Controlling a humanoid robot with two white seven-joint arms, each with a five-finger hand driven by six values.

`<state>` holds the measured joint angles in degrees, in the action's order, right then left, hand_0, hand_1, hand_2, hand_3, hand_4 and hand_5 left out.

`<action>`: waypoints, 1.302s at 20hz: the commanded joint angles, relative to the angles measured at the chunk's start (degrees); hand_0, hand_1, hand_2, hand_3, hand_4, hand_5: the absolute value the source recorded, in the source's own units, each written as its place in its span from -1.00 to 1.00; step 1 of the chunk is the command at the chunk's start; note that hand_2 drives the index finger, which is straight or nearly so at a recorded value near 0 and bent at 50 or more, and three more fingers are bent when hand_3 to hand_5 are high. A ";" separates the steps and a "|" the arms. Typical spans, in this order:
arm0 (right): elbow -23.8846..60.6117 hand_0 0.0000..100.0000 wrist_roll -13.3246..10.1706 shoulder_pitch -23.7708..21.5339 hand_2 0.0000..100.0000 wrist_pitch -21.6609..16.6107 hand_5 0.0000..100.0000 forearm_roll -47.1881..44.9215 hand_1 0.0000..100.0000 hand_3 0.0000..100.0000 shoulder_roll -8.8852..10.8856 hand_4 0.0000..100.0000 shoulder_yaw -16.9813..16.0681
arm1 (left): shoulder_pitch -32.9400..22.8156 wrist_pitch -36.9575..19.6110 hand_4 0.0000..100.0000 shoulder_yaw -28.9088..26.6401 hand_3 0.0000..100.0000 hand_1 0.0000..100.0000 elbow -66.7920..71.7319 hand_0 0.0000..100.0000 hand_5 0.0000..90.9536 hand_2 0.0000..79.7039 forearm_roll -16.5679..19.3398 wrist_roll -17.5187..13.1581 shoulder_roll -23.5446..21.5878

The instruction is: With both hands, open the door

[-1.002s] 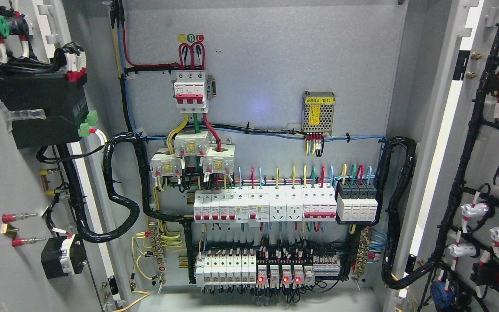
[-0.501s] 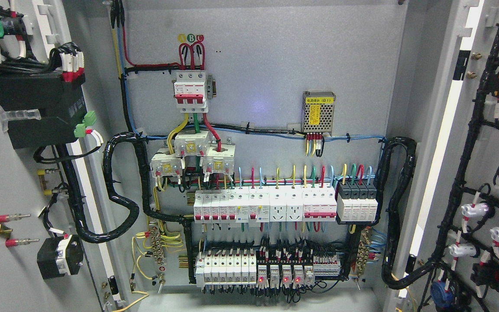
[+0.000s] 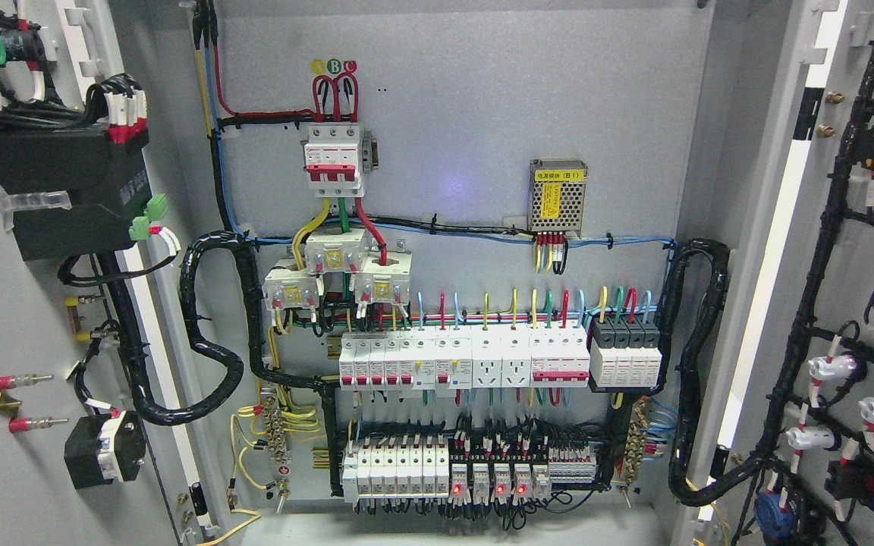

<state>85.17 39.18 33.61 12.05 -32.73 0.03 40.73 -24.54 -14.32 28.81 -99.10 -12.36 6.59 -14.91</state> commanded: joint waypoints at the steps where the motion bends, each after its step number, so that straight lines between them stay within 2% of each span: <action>1: 5.08 -0.62 -0.42 -3.72 -1.00 0.08 -1.00 -0.14 -1.00 -1.00 6.12 -1.00 -10.39 | -0.34 -0.53 -1.00 -2.53 -1.00 -1.00 -9.53 -1.00 -1.00 -1.00 -3.01 0.00 -4.59; 4: 8.51 -0.62 -0.86 -6.88 -1.00 0.08 -1.00 0.21 -1.00 -1.00 7.44 -1.00 -13.74 | -0.60 -0.62 -1.00 -2.71 -1.00 -1.00 -11.20 -1.00 -1.00 -1.00 -4.34 -0.09 -6.79; 5: 9.91 -0.62 -2.26 -8.11 -1.00 -0.35 -1.00 -0.05 -1.00 -1.00 8.40 -1.00 -14.18 | -0.77 -0.70 -1.00 -2.79 -1.00 -1.00 -11.90 -1.00 -1.00 -1.00 -4.34 -0.09 -7.15; 7: 13.86 -0.62 -7.34 -10.22 -1.00 -0.53 -1.00 -0.14 -1.00 -1.00 11.56 -1.00 -14.71 | -0.69 -0.70 -1.00 -2.88 -1.00 -1.00 -12.69 -1.00 -1.00 -1.00 -4.34 -0.09 -7.76; 8: 15.36 -0.62 -9.11 -11.01 -1.00 -0.71 -1.00 -0.14 -1.00 -1.00 12.35 -1.00 -15.50 | -0.69 -0.79 -1.00 -2.88 -1.00 -1.00 -12.70 -1.00 -1.00 -1.00 -4.34 -0.09 -7.76; 10: 17.82 -0.62 -10.35 -13.03 -1.00 -1.41 -1.00 0.47 -1.00 -1.00 12.45 -1.00 -18.04 | -0.34 -0.88 -1.00 -2.97 -1.00 -1.00 -12.70 -1.00 -1.00 -1.00 -4.34 -0.09 -8.11; 13: 21.34 -0.62 -10.36 -16.20 -1.00 -2.20 -1.00 0.57 -1.00 -1.00 12.62 -1.00 -22.09 | -0.34 -1.49 -1.00 -2.88 -1.00 -1.00 -13.83 -1.00 -1.00 -1.00 -4.34 -0.18 -8.82; 16: 24.06 -0.62 -10.36 -20.76 -1.00 -2.29 -1.00 0.48 -1.00 -1.00 14.64 -1.00 -25.43 | -0.42 -1.50 -1.00 -2.97 -1.00 -1.00 -15.42 -1.00 -1.00 -1.00 -4.34 -0.18 -9.43; 18: 27.92 -0.62 -10.36 -23.75 -1.00 -2.29 -1.00 0.30 -1.00 -1.00 15.96 -1.00 -26.66 | -0.34 -1.50 -1.00 -3.41 -1.00 -1.00 -16.12 -1.00 -1.00 -1.00 -4.34 -0.18 -9.70; 22: 30.22 -0.62 -10.36 -27.71 -1.00 -2.55 -1.00 0.30 -1.00 -1.00 16.32 -1.00 -30.00 | 0.01 -1.50 -1.00 -4.81 -1.00 -1.00 -16.48 -1.00 -1.00 -1.00 -4.34 -0.18 -9.52; 24: 31.71 -0.62 -10.36 -29.03 -1.00 -2.73 -1.00 0.30 -1.00 -1.00 17.54 -1.00 -30.53 | 0.72 -1.58 -1.00 -4.90 -1.00 -1.00 -16.48 -1.00 -1.00 -1.00 -4.34 -0.18 -9.52; 26: 32.77 -0.62 -10.36 -31.14 -1.00 -2.73 -1.00 0.30 -1.00 -1.00 17.72 -1.00 -32.28 | 0.98 -1.58 -1.00 -5.08 -1.00 -1.00 -16.56 -1.00 -1.00 -1.00 -4.34 -0.18 -9.52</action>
<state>108.41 28.84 8.11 9.41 -32.41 13.54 17.36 -24.34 -15.84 25.25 -112.89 -16.66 6.44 -23.10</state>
